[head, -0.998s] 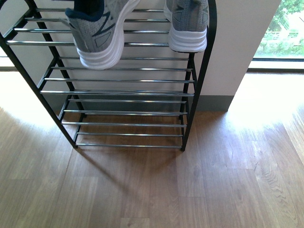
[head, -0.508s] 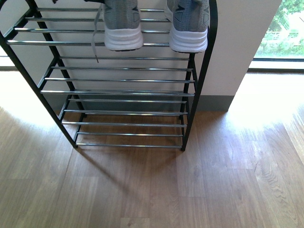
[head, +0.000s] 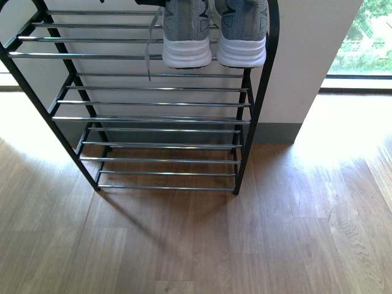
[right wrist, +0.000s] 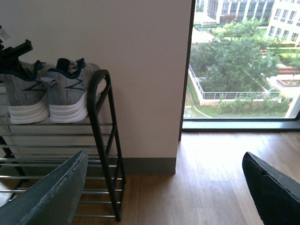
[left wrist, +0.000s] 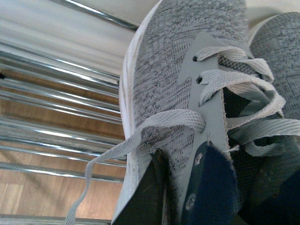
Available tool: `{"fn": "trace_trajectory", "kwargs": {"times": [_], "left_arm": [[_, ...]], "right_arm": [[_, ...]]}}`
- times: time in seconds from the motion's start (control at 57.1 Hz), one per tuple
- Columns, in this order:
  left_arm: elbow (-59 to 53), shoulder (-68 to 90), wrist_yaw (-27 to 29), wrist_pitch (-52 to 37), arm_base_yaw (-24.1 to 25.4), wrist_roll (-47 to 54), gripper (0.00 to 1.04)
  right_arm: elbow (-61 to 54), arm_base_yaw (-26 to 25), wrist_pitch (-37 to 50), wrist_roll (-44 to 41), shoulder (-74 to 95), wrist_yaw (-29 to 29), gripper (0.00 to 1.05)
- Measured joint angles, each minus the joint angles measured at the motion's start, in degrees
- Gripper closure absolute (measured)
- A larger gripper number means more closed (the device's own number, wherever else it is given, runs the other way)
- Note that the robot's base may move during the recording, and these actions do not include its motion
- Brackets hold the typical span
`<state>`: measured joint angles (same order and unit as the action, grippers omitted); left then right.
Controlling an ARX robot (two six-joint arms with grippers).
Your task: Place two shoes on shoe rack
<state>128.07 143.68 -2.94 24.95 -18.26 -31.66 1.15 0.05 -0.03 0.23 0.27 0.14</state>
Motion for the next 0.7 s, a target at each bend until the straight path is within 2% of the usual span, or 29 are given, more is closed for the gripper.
{"fn": "trace_trajectory", "kwargs": {"times": [0.123,0.193,0.245,0.438,0.508,0.543,0.578,0.613,0.7], "left_arm": [[-1.6,-0.57,-0.98,-2.05,0.35,1.9,0.74],[-3.85,-2.23,-2.29,-3.02,0.81,2.54,0.59],[-5.49,-3.61,-3.21,-4.09,1.16,2.86,0.52],[-15.67,-14.1,-3.65,-9.62,2.75,4.15,0.21],[-22.47,-21.05,-2.12,-14.03,3.65,6.58,0.08],[-25.79,-24.06,0.04,-16.9,3.98,8.79,0.1],[-32.76,-27.91,7.69,-28.39,4.09,14.86,0.17],[-39.19,-30.93,12.61,-39.17,4.44,19.54,0.25],[-50.8,-36.13,14.58,-54.03,5.49,24.9,0.37]], "right_arm": [[0.0,0.0,0.0,0.0,0.0,0.0,0.09],[0.0,0.0,0.0,0.0,0.0,0.0,0.09],[0.0,0.0,0.0,0.0,0.0,0.0,0.09],[0.0,0.0,0.0,-0.02,0.0,0.0,0.09],[0.0,0.0,0.0,-0.02,0.0,0.0,0.09],[0.0,0.0,0.0,0.0,0.0,0.0,0.09],[0.0,0.0,0.0,0.0,0.0,0.0,0.09],[0.0,0.0,0.0,0.0,0.0,0.0,0.09],[0.0,0.0,0.0,0.0,0.0,0.02,0.09]]}}
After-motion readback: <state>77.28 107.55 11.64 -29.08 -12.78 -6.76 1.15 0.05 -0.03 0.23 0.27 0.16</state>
